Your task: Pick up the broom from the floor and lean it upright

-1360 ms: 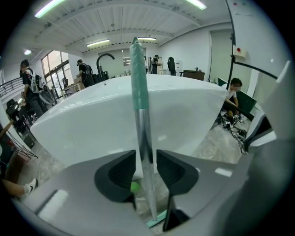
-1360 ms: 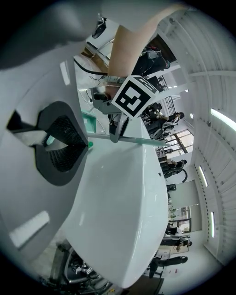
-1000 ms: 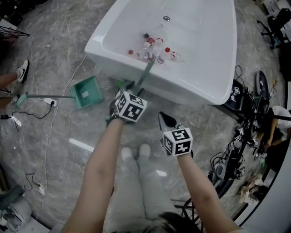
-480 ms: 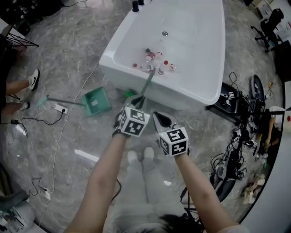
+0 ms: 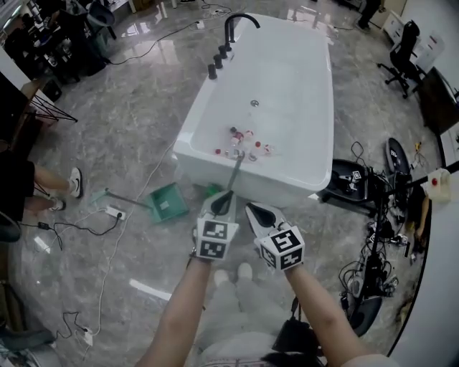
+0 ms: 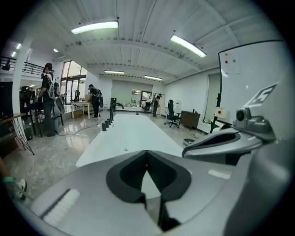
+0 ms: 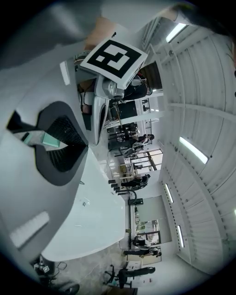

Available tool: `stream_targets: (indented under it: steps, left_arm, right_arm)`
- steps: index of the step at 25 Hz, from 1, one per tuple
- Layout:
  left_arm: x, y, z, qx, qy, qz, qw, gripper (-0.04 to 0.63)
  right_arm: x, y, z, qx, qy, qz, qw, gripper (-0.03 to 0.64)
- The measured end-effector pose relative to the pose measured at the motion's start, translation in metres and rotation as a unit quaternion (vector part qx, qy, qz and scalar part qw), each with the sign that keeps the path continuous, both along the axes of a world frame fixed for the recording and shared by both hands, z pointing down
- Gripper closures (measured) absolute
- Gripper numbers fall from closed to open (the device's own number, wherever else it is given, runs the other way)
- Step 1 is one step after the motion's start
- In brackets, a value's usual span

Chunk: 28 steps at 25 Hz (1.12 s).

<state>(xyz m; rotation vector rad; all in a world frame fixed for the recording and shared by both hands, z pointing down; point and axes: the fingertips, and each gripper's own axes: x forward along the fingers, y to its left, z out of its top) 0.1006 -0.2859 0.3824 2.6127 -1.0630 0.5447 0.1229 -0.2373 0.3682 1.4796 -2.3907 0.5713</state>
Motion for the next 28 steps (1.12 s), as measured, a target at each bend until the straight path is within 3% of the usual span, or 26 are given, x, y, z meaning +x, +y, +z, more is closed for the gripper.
stream_targets:
  steps: [9,17,22,28]
  left_arm:
    - [0.001,0.041,-0.084,0.057,0.043,0.048,0.9963,0.595]
    - [-0.007,0.043,-0.151,0.117,0.081,0.063,0.9878,0.595]
    - [-0.007,0.039,-0.194,0.163,0.1,0.072,0.9789,0.595]
    - [-0.006,0.039,-0.226,0.195,0.107,0.086,0.9713,0.595]
  right_arm:
    - [-0.005,0.026,-0.072,0.046,-0.013,-0.016,0.999,0.615]
    - [-0.013,0.019,-0.145,0.135,0.012,-0.047,0.99,0.617]
    - [-0.006,0.011,-0.183,0.186,0.035,-0.033,0.981,0.617]
    - [-0.005,0.012,-0.208,0.212,0.056,-0.012,0.976,0.617]
